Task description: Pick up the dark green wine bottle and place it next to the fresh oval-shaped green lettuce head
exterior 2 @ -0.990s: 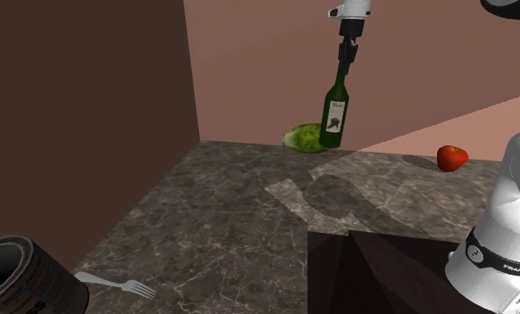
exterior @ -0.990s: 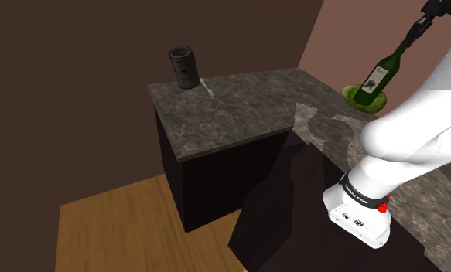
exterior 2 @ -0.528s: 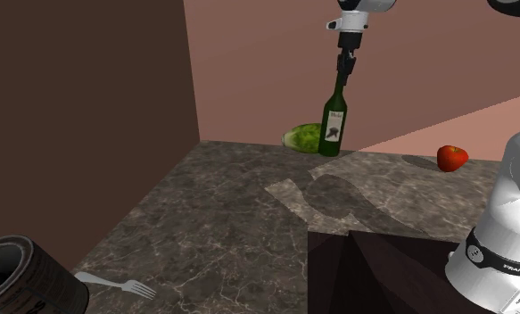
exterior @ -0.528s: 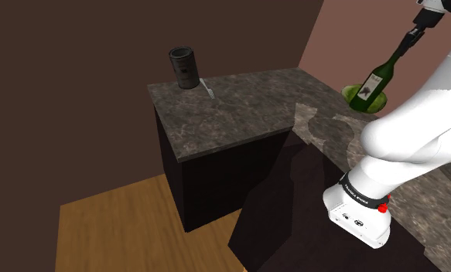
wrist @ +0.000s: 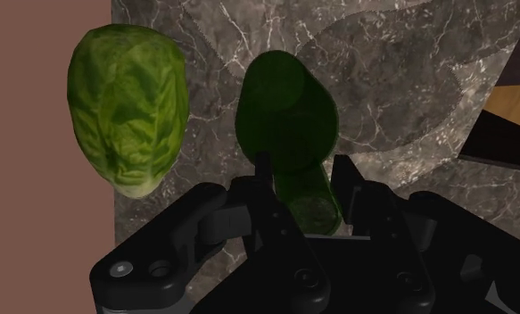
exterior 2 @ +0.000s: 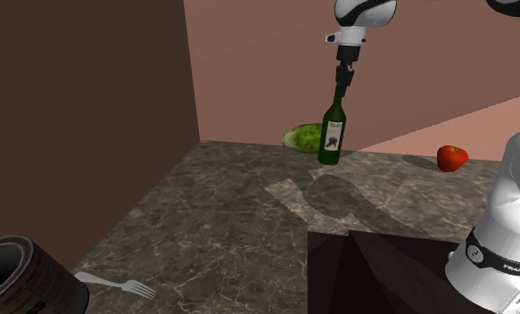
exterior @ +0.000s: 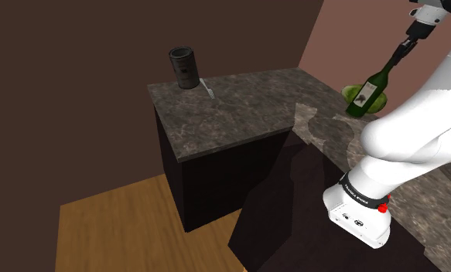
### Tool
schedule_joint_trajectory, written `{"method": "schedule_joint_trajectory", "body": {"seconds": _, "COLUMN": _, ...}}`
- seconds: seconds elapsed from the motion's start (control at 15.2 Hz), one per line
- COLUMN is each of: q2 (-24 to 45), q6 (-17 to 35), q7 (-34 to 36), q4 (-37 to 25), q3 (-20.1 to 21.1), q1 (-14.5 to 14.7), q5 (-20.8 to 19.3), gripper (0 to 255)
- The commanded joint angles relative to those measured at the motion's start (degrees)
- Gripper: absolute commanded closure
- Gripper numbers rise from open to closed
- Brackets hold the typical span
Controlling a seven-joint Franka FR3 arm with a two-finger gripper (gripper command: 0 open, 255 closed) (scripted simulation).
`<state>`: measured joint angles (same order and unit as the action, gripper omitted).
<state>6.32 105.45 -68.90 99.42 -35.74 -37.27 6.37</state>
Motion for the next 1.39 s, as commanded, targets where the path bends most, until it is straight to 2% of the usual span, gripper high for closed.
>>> {"method": "schedule_joint_trajectory", "body": {"seconds": 0.0, "q2": 0.1, "q6": 1.7, "q7": 0.0, "q4": 1.5, "q3": 0.1, "q1": 0.1, "q5": 0.1, "gripper": 255}}
{"method": "schedule_joint_trajectory", "body": {"seconds": 0.46, "q2": 1.0, "q6": 6.5, "q7": -0.7, "q4": 5.6, "q3": 0.2, "q1": 0.0, "q5": 0.9, "gripper": 255}}
{"method": "schedule_joint_trajectory", "body": {"seconds": 0.92, "q2": 1.0, "q6": 6.5, "q7": -0.7, "q4": 5.6, "q3": 0.2, "q1": 0.0, "q5": 0.9, "gripper": 255}}
{"method": "schedule_joint_trajectory", "body": {"seconds": 0.99, "q2": 1.0, "q6": 6.5, "q7": -0.7, "q4": 5.6, "q3": 0.2, "q1": 0.0, "q5": 0.9, "gripper": 0}}
{"method": "schedule_joint_trajectory", "body": {"seconds": 1.32, "q2": 1.0, "q6": 6.5, "q7": -0.7, "q4": 5.6, "q3": 0.2, "q1": 0.0, "q5": 0.9, "gripper": 0}}
